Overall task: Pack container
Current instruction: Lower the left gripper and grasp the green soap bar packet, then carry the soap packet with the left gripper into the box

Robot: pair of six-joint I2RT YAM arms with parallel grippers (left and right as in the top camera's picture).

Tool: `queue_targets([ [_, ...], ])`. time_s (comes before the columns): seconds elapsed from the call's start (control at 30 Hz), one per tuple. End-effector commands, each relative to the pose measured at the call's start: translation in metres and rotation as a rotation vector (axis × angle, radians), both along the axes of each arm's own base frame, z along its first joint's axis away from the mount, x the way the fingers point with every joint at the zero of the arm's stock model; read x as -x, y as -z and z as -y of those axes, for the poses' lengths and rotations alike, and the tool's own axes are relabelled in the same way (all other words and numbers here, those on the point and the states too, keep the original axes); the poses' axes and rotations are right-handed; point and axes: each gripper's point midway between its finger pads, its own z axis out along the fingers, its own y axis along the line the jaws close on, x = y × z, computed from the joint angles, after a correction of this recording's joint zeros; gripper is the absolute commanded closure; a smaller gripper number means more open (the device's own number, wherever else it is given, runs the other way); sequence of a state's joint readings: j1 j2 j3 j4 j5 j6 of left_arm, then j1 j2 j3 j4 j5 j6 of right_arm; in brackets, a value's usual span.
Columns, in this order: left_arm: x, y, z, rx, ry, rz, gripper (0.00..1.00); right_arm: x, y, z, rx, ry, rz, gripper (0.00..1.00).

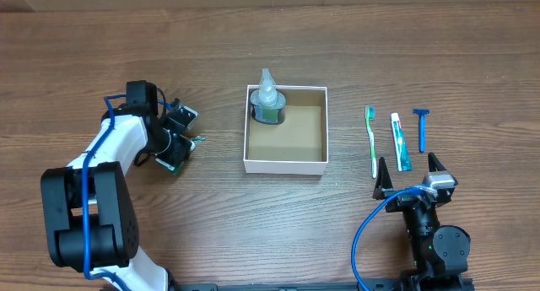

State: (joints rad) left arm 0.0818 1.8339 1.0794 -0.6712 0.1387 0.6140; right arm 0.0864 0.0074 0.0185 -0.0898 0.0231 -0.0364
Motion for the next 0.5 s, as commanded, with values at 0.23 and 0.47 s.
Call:
queue_targets([
  [0.23,-0.02,-0.015,0.05,0.044,-0.012,0.034,0.51,0.0,0.003,0.0,-0.006,0.001,-0.002,0.0],
  [0.47,-0.037,-0.042,0.065,0.074,-0.117,0.044,0.52,0.0,0.003,0.0,-0.006,0.001,-0.002,0.0],
])
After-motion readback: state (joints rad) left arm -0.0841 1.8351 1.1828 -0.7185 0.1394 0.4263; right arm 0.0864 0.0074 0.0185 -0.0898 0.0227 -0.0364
